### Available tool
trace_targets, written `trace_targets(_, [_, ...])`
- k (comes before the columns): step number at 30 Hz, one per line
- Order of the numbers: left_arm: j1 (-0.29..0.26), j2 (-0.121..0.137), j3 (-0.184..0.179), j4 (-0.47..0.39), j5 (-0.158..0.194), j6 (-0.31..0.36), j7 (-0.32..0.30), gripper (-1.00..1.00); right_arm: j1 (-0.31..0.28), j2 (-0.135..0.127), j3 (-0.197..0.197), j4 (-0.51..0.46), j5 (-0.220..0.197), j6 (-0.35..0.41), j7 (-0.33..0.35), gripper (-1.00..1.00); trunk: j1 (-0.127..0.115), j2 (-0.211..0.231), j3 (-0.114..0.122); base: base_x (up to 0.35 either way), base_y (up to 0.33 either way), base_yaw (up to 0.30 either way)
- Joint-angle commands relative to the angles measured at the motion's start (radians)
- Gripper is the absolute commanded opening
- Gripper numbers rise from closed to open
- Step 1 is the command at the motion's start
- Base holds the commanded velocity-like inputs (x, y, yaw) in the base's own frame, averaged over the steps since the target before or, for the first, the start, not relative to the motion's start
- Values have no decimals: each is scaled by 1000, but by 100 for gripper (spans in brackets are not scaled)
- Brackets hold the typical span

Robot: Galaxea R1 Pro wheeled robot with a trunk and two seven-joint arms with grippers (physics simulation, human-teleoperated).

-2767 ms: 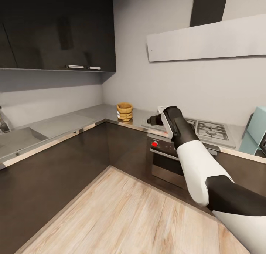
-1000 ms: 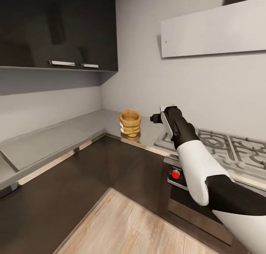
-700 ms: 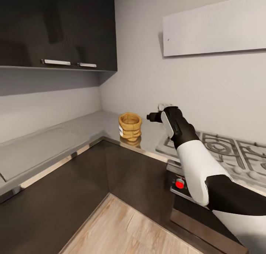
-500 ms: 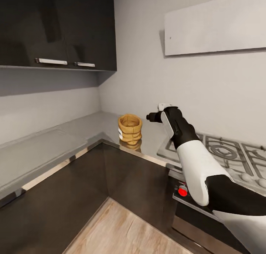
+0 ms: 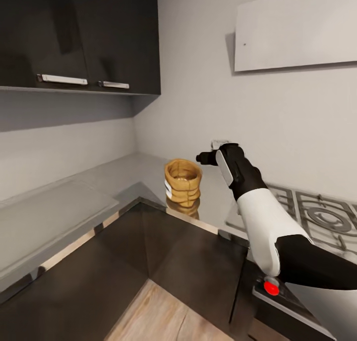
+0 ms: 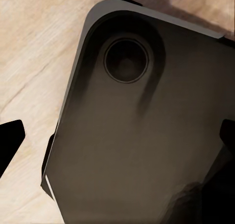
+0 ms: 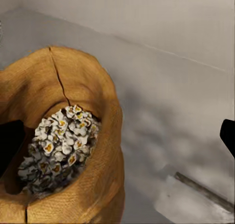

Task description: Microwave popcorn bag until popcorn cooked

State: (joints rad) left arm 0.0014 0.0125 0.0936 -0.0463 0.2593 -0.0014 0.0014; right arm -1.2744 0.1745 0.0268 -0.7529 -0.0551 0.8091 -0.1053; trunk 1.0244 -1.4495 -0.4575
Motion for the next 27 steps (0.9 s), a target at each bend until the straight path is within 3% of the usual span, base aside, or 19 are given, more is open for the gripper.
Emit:
trace_targets(1, [0, 0, 8, -1, 0, 0, 0, 100, -1, 0, 2, 2, -6, 4, -8, 100, 1, 0, -1, 287, 242, 0])
trace_targets(7, [0, 0, 8, -1, 0, -2, 0, 100, 0, 0, 2, 8, -7, 4, -7, 100, 1, 0, -1, 228, 195, 0])
trace_targets(17, [0, 0, 8, -1, 0, -2, 0, 100, 0, 0, 2, 124, 4, 24, -8, 100, 1, 0, -1, 10, 9, 0])
trace_targets(27, [0, 0, 9, -1, -1, -2, 1, 100, 0, 0, 2, 155, 5, 23, -10, 100, 1, 0, -1, 0, 0, 0])
